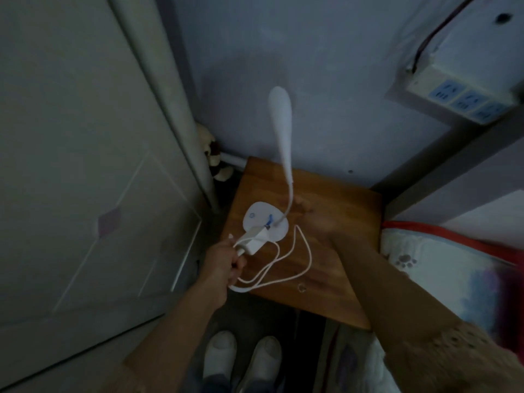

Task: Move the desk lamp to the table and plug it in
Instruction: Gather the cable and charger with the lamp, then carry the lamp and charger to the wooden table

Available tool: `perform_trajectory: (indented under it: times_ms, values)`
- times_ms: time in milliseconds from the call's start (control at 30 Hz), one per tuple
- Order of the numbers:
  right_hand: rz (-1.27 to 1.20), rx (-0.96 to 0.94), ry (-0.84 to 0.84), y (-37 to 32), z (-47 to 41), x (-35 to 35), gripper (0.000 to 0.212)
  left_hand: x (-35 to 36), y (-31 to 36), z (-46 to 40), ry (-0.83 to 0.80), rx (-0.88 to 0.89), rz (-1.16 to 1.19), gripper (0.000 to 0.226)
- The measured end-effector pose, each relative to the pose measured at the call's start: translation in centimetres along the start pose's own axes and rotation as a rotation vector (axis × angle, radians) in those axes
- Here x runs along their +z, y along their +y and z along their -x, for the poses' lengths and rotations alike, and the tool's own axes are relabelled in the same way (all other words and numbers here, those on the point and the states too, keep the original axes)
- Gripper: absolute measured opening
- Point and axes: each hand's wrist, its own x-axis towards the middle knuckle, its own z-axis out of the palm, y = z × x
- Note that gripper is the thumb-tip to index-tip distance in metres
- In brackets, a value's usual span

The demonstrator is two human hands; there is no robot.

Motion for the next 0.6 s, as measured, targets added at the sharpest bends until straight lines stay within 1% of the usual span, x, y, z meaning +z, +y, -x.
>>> perform_trajectory:
  times_ms: [33, 67, 133, 200, 233, 333, 467, 533, 600]
  values:
    - [-0.015, 0.026, -0.051, -0.5, -0.4, 0.6, 0.04, -0.7, 0.2, -0.2, 0.022, 0.015, 0.001, 0.051]
    - [-0.029, 0.055, -0.085, -0.8, -0.7, 1.0, 0.04, -1.3, 0.5, -0.4, 0.04, 0.03, 0.002, 0.048]
    - [-0.066, 0.036, -0.122, -0.8, -1.1, 1.4, 0.03, -2.2, 0.8, -0.9, 0.072, 0.058, 0.025, 0.04]
    - [-0.169, 0.003, -0.06, -0.5, -1.2, 1.6, 0.027, -2.9, 1.2, -1.2, 0.093, 0.077, 0.042, 0.036]
    - [-0.194, 0.006, -0.001, -0.3, -1.2, 1.6, 0.03, -3.1, 1.4, -1.3, 0.099, 0.084, 0.046, 0.035]
    - [-0.205, -0.028, 0.131, 0.0, -1.0, 1.7, 0.027, -3.2, 1.8, -1.2, 0.106, 0.099, 0.063, 0.034]
    - [-0.361, -0.085, 0.217, -0.3, 1.2, 0.3, 0.035, -1.6, 2.7, 0.1, 0.103, 0.102, 0.06, 0.016]
    - [-0.386, -0.102, 0.276, -0.6, 3.2, -0.9, 0.038, 0.0, 3.6, 1.3, 0.05, 0.138, 0.026, 0.013]
    - [-0.338, -0.137, 0.327, -1.0, 5.5, -2.0, 0.039, 1.6, 4.6, 2.8, 0.002, 0.191, -0.015, 0.014]
